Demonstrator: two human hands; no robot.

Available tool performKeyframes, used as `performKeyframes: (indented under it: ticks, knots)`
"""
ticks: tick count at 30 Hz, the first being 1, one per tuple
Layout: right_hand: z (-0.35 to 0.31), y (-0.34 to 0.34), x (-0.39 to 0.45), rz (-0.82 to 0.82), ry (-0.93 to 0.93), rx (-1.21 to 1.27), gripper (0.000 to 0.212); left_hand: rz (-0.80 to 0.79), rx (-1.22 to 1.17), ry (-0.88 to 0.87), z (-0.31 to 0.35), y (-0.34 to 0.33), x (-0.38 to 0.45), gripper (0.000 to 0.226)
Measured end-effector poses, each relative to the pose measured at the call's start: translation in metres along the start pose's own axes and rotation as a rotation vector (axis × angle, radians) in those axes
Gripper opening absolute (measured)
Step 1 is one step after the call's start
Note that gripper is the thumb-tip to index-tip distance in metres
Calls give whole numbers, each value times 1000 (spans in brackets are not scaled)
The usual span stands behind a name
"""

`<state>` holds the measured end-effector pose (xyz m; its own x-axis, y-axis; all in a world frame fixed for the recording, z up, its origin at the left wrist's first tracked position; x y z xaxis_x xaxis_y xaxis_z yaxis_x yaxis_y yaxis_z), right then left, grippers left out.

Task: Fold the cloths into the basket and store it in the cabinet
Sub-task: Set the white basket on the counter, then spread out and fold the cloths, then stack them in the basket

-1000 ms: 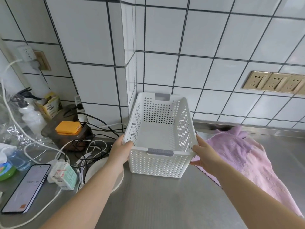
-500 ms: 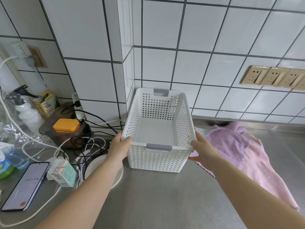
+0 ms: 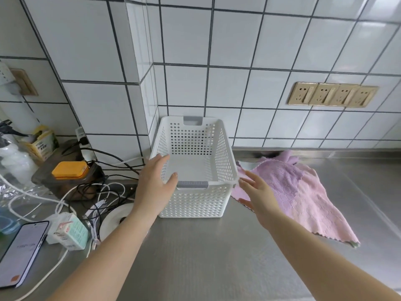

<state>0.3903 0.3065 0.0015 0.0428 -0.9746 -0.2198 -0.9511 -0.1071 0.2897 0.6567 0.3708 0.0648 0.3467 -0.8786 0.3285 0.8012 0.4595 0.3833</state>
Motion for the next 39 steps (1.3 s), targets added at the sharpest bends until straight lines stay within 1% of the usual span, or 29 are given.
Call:
performKeyframes:
  ticks: [2,3,7,10,15,18,19,23,28,30,39]
  knots:
    - [6,9,-13,16,13,2,39,-65,-30,-69,21,-12,-14,46]
    - [16,18,-26,31,4,15,37,-132,-55,-81,29,-25,-27,45]
    - [41,31,-56,54,-12,-3,35,-304,-133,-28,32,-59,-59,44]
    - [73,44,-91,118,-76,-5,34,-427,-149,18,21,-89,-92,45]
    - [113,70,-157,297,-185,15,37,-668,-238,106,7,-132,-139,44]
    - [129,79,-202,431,-242,22,37,-833,-278,98,8,-154,-163,44]
    - [131,79,-212,457,-255,18,36,-860,-299,91,10,-157,-169,44]
    - [145,57,-275,596,-343,4,31,-1046,-362,55,8,-159,-207,39]
    - [158,5,-356,770,-451,31,35,-1369,-385,16,5,-141,-259,33]
    - [165,-17,-391,849,-507,81,37,-1504,-359,-10,8,-131,-285,35]
    - [201,-97,-544,1169,-649,300,31,-1947,-268,-26,25,-84,-408,41]
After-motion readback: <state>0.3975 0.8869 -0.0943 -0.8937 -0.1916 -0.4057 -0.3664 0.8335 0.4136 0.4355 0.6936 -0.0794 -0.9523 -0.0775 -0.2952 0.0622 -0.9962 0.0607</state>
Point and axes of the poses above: each hand's wrist, its own x-axis towards the middle knuckle, its own y-axis out of the back of the hand, z = x × y, the point moved 7 cm from there along x, towards the middle knuckle, and after that the axes turned 15 degrees about -x, right-handed, at the moved point
